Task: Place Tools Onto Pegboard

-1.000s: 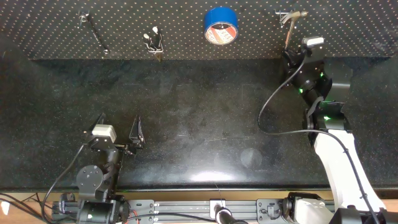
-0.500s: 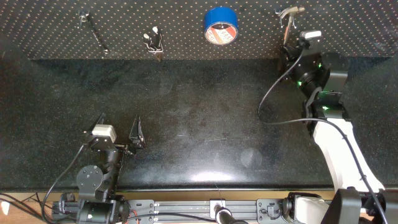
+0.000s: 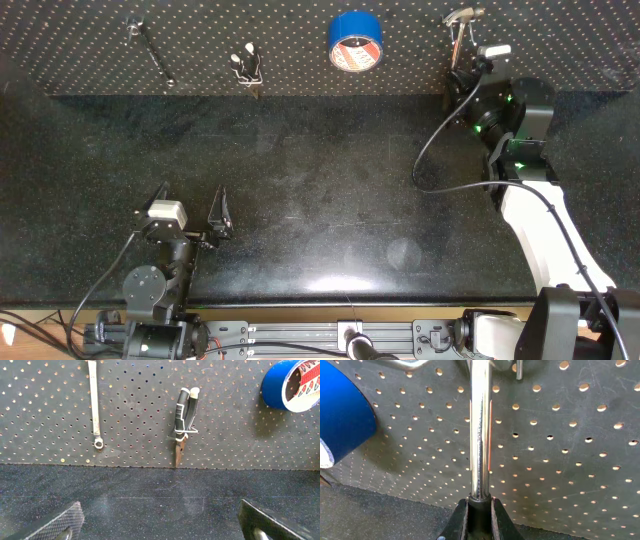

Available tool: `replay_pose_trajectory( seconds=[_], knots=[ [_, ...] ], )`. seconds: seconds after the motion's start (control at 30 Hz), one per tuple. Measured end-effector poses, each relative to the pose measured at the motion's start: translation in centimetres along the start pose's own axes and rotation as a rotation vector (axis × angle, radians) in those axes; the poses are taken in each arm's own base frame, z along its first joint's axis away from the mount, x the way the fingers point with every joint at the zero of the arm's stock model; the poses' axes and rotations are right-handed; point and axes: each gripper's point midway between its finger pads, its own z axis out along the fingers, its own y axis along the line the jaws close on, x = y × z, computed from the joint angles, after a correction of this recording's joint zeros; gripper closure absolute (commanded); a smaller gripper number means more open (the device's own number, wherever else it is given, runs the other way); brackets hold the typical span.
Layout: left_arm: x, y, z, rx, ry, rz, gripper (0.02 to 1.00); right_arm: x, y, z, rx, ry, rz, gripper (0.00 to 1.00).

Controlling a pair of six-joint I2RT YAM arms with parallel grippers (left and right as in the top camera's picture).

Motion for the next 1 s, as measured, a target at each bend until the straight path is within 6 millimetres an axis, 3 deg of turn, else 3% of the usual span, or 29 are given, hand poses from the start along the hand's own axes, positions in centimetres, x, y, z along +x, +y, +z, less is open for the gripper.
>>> replay_pose_trajectory(
  seconds=[0.03, 0.27, 0.33, 0.37, 0.4, 0.73, 0.87, 1.0],
  knots=[
    [0.0, 0.0, 0.0, 0.000, 0.000, 0.000, 0.023, 0.0, 0.0, 0.0, 0.000, 0.000, 0.000, 0.763],
    [0.0, 0.0, 0.0, 0.000, 0.000, 0.000, 0.025, -0.5, 0.0, 0.0, -0.001, -0.014, -0.002, 0.544],
    [0.0, 0.0, 0.0, 0.000, 0.000, 0.000, 0.023, -0.5, 0.0, 0.0, -0.001, -0.013, 0.001, 0.314],
    [0.0, 0.0, 0.0, 0.000, 0.000, 0.000, 0.023, -0.5, 0.1, 0.0, -0.003, -0.014, 0.004, 0.097],
    [0.0, 0.0, 0.0, 0.000, 0.000, 0.000, 0.025, -0.5, 0.1, 0.0, -0.004, -0.014, -0.001, 0.056],
    [0.0, 0.0, 0.0, 0.000, 0.000, 0.000, 0.023, -1.0, 0.3, -0.4, -0.004, -0.023, -0.002, 0.047],
    [0.0, 0.0, 0.0, 0.000, 0.000, 0.000, 0.023, -2.0, 1.7, -3.9, -0.004, -0.045, -0.012, 0.045],
    [0.0, 0.0, 0.0, 0.000, 0.000, 0.000, 0.023, -0.2, 1.7, -8.8, 0.086, -0.003, 0.000, 0.045]
  ],
)
